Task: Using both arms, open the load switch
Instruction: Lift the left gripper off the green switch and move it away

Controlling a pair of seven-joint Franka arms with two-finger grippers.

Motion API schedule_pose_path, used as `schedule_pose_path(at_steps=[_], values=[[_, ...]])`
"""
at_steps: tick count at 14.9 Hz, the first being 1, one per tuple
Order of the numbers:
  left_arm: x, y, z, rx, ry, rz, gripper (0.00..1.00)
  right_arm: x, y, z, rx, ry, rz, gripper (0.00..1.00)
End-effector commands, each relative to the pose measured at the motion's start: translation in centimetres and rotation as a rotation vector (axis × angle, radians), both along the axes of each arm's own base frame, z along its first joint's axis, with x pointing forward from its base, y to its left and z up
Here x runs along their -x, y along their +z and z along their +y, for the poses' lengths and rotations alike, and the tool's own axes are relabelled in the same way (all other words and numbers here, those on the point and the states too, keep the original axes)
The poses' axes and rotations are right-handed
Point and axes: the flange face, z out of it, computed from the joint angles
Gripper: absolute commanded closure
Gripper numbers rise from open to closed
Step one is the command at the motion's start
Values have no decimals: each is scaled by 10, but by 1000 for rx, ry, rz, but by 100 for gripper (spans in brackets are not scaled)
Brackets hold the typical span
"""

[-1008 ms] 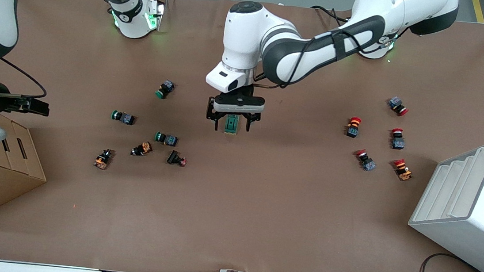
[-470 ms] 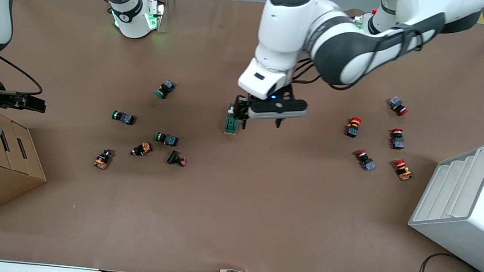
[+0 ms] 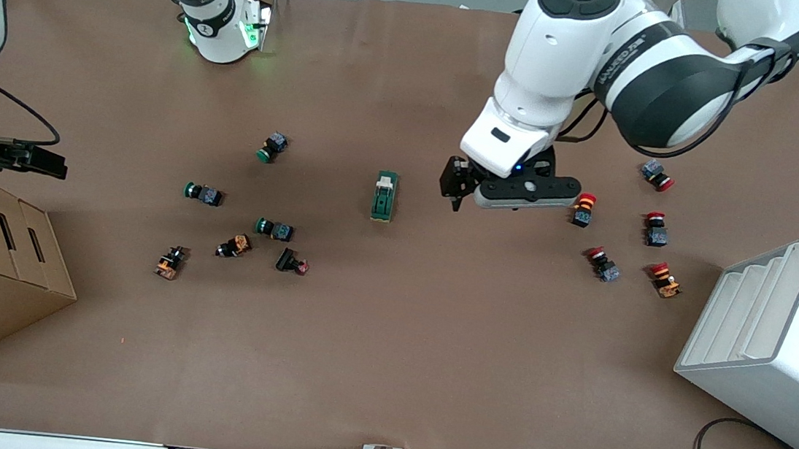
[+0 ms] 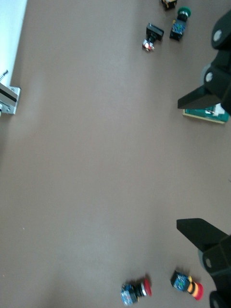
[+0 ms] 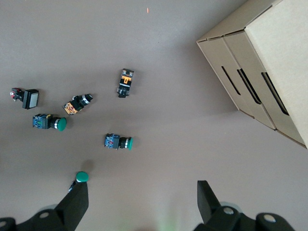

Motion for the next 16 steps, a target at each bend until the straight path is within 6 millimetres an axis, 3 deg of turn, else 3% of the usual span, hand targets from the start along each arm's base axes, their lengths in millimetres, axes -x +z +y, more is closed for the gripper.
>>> schedule_pose_path(at_steps=[1,5,7,11,13,16], values=[[6,12,6,-5,-4,14,0,10,8,-3,-33,-10,4,0],[3,26,24,5,-2,22,0,11,10,-4,-40,-13,4,0],[3,25,24,8,-7,26,0,17,23,-4,-40,-12,-17,0],[2,28,26,8,-11,47,0,18,26,-7,-41,-15,-17,0],[-8,31,34,4,20,66,0,23,32,-5,-41,-11,15,0],[-21,37,47,-31,-68,98,0,24,43,-8,-44,-17,4,0]])
